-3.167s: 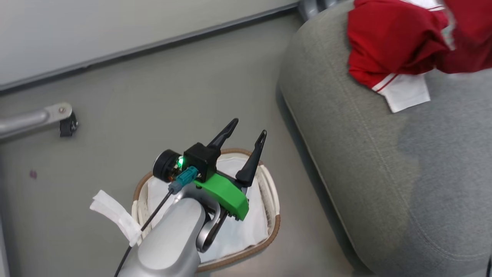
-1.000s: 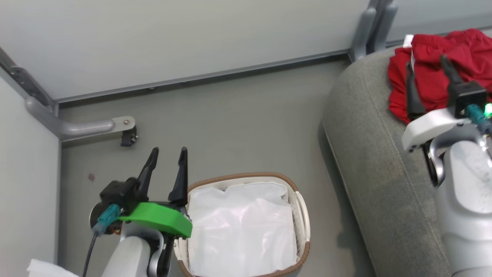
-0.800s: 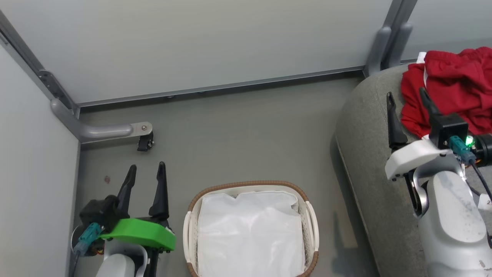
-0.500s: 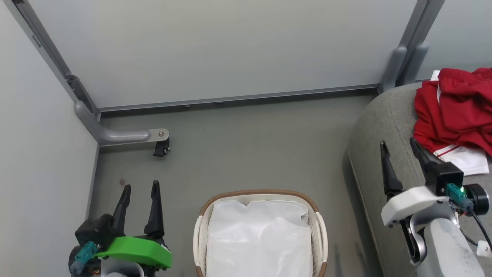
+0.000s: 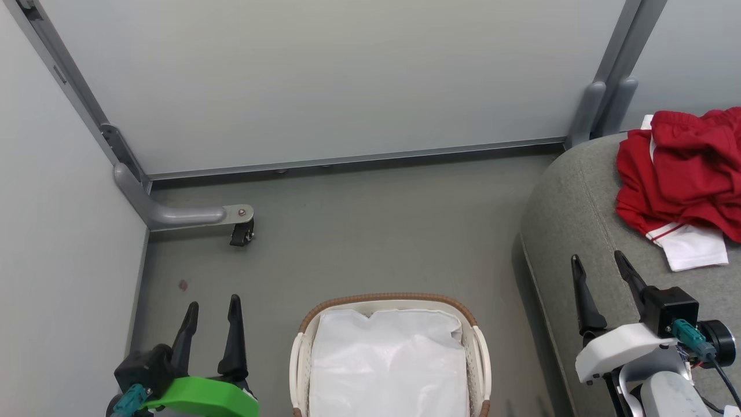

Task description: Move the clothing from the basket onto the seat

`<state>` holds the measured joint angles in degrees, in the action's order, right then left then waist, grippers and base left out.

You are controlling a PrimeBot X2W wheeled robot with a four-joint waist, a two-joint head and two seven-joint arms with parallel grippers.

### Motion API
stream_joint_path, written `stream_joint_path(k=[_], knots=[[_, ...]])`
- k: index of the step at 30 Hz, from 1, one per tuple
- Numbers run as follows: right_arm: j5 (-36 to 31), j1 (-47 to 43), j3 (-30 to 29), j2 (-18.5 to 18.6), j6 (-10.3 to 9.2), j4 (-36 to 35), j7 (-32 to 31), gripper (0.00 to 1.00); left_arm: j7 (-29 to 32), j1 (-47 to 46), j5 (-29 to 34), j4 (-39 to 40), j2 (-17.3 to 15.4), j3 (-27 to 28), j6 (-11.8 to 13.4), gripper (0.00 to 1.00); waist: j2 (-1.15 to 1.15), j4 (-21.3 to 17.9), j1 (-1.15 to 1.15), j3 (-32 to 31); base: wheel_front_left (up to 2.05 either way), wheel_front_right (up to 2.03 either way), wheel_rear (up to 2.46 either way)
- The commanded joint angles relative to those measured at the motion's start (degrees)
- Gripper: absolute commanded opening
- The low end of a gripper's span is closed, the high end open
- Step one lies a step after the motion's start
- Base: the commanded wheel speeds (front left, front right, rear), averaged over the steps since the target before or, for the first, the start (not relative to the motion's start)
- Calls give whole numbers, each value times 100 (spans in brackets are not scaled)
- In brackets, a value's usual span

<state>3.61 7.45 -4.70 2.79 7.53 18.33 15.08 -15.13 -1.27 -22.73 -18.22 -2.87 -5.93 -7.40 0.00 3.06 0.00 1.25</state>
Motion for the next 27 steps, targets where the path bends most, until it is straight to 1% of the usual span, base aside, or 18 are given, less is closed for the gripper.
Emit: stream_joint_path(k=[1, 17, 18, 23, 25, 27], knots=[[38, -74, 25, 21, -8, 9, 13, 100, -2, 59, -32, 3, -6, -8, -15, 100, 0, -10, 0, -5, 0, 0, 0], [127, -102, 109, 21, -8, -69, 13, 100, -2, -18, 63, 32, -6, -63, -15, 100, 0, 15, 0, -4, 0, 0, 0], [98, -14, 117, 0, 0, -46, 0, 0, 0, -1, 45, 22, 1, -56, 0, 0, 0, 15, 0, -4, 0, 0, 0], [167, -90, 101, -55, 0, 165, -44, 0, 14, 24, -9, -146, 15, -66, 2, 0, 0, 15, 0, -4, 0, 0, 0], [399, -56, 56, -53, 0, 185, -136, 0, 59, 18, -217, -117, 5, -45, 4, 0, 0, 9, 0, -6, 0, 0, 0], [775, -50, 36, -50, 0, 165, -239, 0, 135, -4, -537, -90, -15, -9, 6, 0, 0, 1, 0, -8, 0, 0, 0]])
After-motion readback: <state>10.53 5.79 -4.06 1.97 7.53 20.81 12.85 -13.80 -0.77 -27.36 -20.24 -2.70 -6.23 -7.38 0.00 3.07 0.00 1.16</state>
